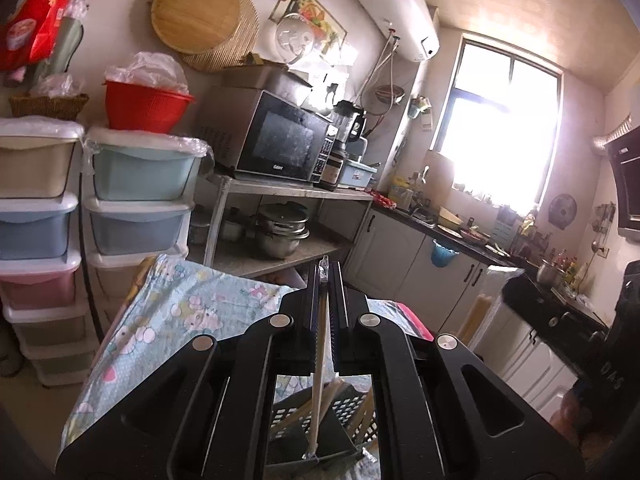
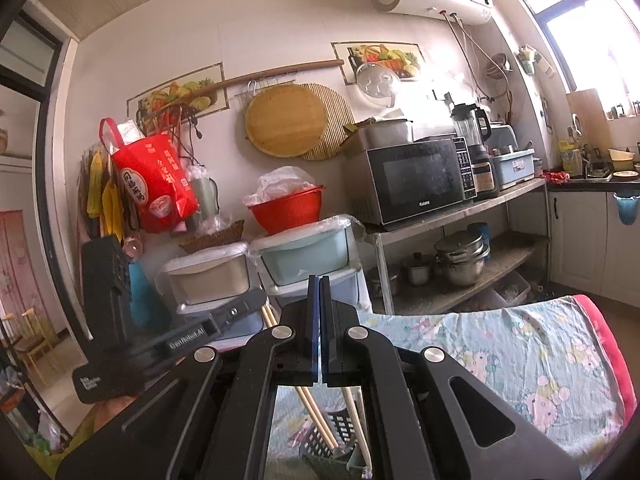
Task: Organize utensils
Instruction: 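Lower the chopstick into a caddy compartment with the right gripper while the left gripper lowers its own, then open the right gripper to release the chopstick while the left gripper releases its own, then withdraw both open grippers from the caddy toward the remaining loose chopsticks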
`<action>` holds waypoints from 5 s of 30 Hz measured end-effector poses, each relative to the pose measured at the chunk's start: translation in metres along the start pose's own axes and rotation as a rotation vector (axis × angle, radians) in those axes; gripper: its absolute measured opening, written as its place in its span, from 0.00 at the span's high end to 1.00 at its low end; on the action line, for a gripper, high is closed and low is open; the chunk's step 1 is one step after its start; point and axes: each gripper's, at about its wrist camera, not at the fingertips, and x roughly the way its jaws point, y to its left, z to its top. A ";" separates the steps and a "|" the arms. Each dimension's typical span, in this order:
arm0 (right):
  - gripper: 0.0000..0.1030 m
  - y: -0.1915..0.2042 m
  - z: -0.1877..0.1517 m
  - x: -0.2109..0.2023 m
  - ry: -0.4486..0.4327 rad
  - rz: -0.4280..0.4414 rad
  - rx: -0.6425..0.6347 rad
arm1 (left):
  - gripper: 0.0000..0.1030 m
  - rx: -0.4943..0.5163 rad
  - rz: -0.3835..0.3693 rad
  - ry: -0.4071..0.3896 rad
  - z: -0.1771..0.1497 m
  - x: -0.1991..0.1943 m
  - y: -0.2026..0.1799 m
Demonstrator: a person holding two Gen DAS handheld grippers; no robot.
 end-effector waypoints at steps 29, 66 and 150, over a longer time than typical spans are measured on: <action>0.99 -0.039 -0.030 0.066 0.135 -0.052 0.074 | 0.98 -0.001 0.061 0.141 -0.039 0.051 0.030; 0.55 -0.065 -0.061 0.004 0.225 -0.126 0.003 | 0.40 -0.069 0.058 0.187 -0.087 0.029 0.021; 0.77 -0.163 -0.246 -0.031 0.770 -0.199 0.256 | 0.56 0.155 -0.083 0.755 -0.279 0.093 -0.074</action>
